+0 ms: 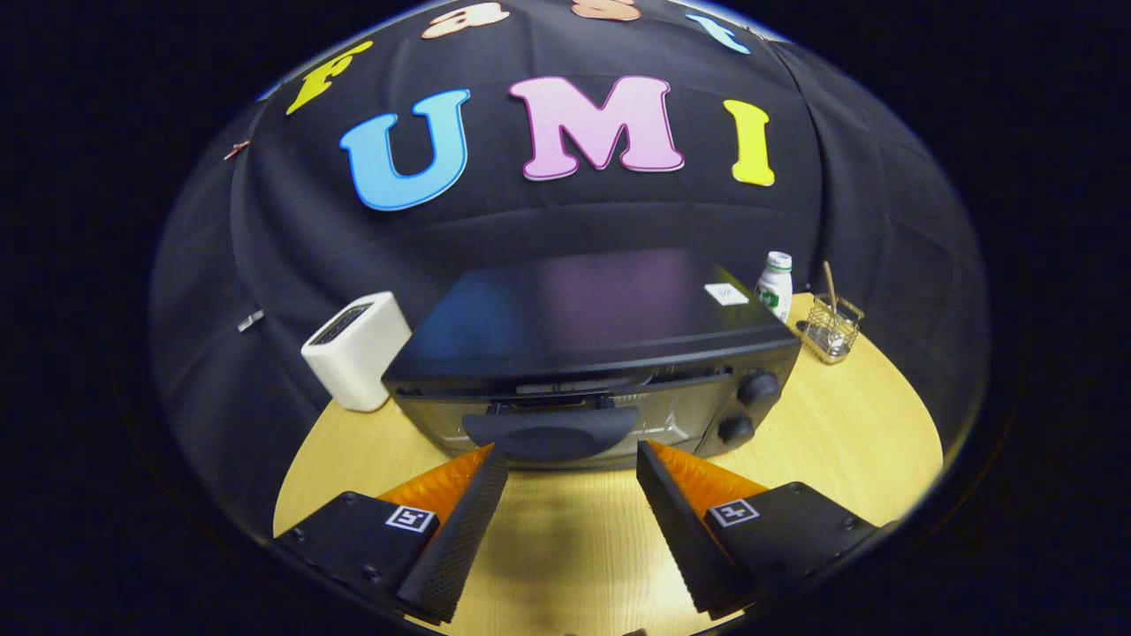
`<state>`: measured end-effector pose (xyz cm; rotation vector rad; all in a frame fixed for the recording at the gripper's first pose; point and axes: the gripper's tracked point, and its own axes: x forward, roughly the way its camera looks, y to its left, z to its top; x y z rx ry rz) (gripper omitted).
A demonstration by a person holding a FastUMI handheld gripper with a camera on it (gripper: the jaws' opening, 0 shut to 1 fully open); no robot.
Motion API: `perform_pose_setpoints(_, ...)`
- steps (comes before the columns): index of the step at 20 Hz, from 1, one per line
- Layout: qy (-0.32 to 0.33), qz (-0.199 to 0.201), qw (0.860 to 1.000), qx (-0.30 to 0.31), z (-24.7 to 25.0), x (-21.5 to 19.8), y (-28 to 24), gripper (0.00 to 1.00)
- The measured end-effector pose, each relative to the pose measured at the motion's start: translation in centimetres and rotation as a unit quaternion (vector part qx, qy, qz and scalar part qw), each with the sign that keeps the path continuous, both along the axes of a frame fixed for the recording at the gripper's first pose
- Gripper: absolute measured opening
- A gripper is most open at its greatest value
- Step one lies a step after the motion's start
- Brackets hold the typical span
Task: Open the toaster oven, put the food inside, and close the toaster oven door.
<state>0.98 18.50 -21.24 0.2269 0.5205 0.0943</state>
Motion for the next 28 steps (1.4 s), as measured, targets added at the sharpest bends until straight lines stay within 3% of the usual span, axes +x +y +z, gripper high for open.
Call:
perform_pose_setpoints(6,-0.117,-0.027,0.992,-0.048,9.3,2.4,-5.9,0.97)
perform_pose_setpoints(11,-0.244,-0.011,0.964,-0.101,18.7,0.0,-9.3,0.96)
perform_pose_setpoints(22,-0.282,-0.005,0.959,-0.034,30.7,-5.6,-12.3,0.98)
perform_pose_setpoints(28,-0.256,-0.022,0.965,-0.042,30.3,-6.2,-14.8,0.98)
